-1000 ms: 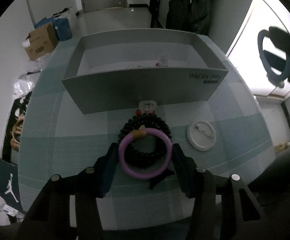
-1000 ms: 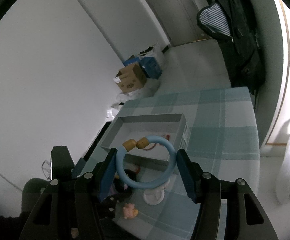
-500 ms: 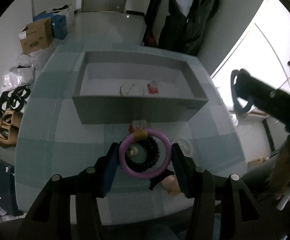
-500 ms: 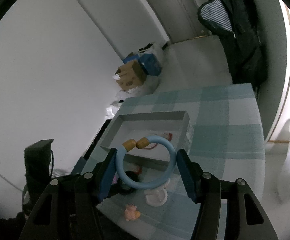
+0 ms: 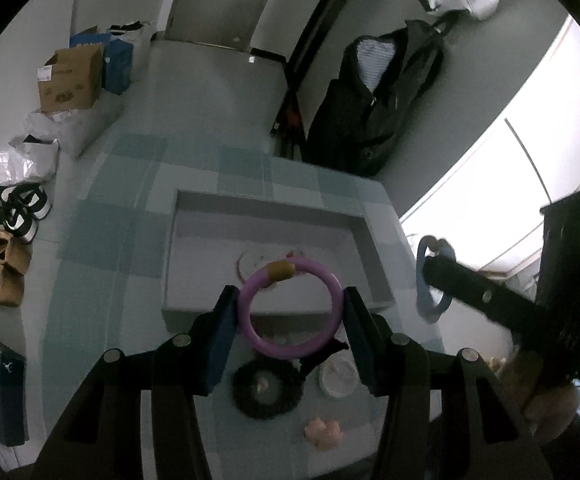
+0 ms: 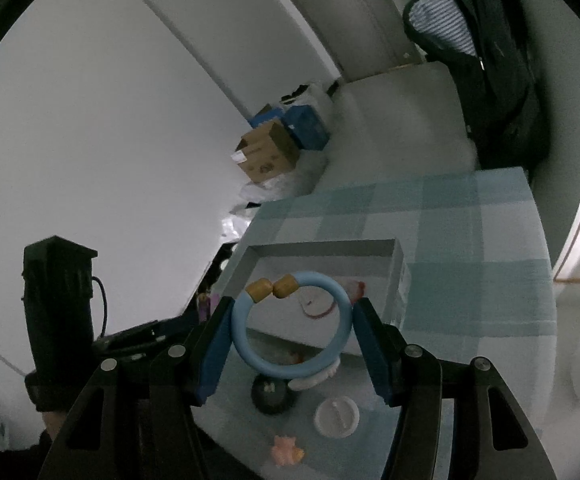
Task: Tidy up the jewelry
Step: 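Carry both rings over the grey box and open both tools inside it, then withdraw both tools from the box back over the table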
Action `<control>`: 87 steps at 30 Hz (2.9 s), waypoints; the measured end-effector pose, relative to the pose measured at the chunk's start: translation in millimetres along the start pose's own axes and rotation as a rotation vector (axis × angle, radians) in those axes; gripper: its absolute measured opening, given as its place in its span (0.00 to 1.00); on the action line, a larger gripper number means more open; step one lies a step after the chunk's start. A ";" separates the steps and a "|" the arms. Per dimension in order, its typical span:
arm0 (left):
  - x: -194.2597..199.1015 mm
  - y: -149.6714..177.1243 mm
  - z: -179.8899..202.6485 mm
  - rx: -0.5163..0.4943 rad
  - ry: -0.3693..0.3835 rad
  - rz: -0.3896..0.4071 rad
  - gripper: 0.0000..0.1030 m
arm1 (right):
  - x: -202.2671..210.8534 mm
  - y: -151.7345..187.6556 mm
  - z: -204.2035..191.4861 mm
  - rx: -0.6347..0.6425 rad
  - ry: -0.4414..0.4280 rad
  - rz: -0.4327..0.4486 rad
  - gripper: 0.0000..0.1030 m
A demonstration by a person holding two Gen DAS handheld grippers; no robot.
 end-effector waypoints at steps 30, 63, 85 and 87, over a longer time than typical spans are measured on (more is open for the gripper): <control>-45.1 -43.0 -28.5 0.093 -0.003 -0.100 0.45 | -53.5 -49.4 25.3 -0.154 -0.042 -0.066 0.57; -34.1 -39.4 -32.0 0.109 -0.009 -0.059 0.58 | -29.5 -48.9 17.8 -0.089 -0.003 0.005 0.62; -6.1 2.1 -3.8 -0.054 -0.137 0.035 0.66 | -3.3 -23.6 3.4 0.036 0.102 0.065 0.66; -7.6 8.1 -5.6 -0.040 -0.134 0.025 0.67 | -2.6 -17.4 2.1 0.043 0.105 0.059 0.66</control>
Point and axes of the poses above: each gripper's, at about its wrist camera, not at the fingertips, and x roughly against the way its jaws point, z to its right, y to its underside, the point moved 2 cm from there along -x, roughly the way its jaws point, and after that the axes turned 14 degrees about -z, right-handed, at the moved point
